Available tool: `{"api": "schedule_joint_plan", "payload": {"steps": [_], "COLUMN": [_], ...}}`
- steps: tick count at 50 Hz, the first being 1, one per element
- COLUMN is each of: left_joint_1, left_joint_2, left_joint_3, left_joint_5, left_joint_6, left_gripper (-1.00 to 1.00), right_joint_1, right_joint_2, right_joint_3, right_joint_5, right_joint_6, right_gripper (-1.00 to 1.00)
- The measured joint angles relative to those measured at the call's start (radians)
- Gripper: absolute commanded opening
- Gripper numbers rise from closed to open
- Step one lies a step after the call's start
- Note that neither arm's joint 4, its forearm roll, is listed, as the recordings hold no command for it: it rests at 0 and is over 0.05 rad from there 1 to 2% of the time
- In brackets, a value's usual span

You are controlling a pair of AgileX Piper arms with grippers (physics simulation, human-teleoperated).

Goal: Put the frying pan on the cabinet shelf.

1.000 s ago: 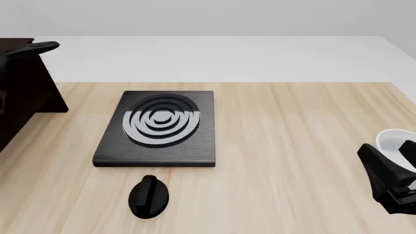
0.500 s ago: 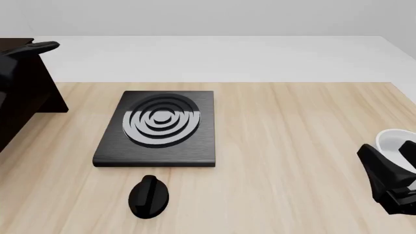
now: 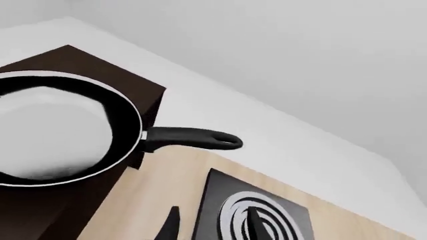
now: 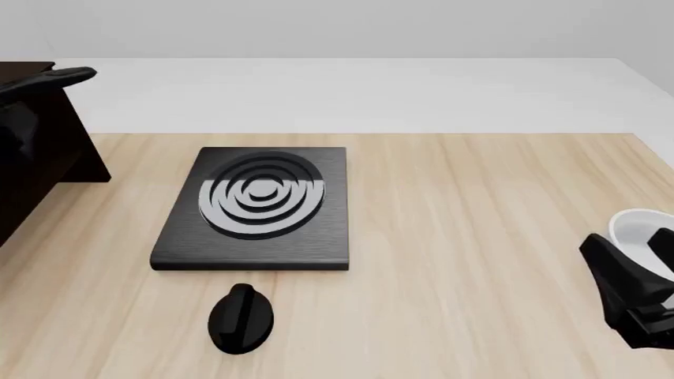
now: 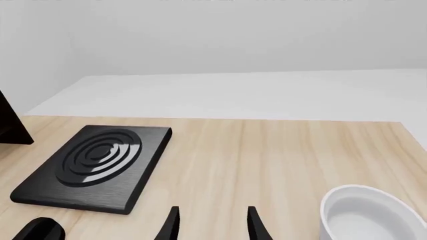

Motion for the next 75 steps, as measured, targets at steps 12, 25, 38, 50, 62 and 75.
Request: {"api": "schedule_joint_plan", "payload": {"steps": [12, 25, 38, 50, 62, 75], "left_joint_1": [-0.015, -0.037, -0.067, -0.102, -0.121, -0.122], "left_joint_2": [-0.06, -0.165, -0.308, -0.495, -0.649, -0.714], "left_joint_3": [0.068, 0.134, 0.17, 0.184, 0.158, 0.088], "left_joint_5": [0.014, 0.06, 0.172, 0.357, 0.538, 0.665], "left_joint_6": [0.15, 0.224, 0.246, 0.251, 0.27, 0.278], "left_gripper": [1.0, 1.0, 1.0, 1.0, 1.0, 1.0], "right_joint_1": [-0.005, -0.008, -0.01, -0.01, -0.01, -0.01], "right_joint_2": [-0.02, -0.033, -0.035, -0.035, -0.033, -0.034], "right_joint_3": [-0.006, -0.008, -0.007, -0.01, -0.008, -0.008], "right_joint_5": [0.014, 0.024, 0.024, 0.027, 0.024, 0.025], "right_joint_6": [-0.004, -0.004, -0.004, -0.005, -0.006, -0.01], "right_gripper": [1.0, 1.0, 1.0, 1.0, 1.0, 1.0]}}
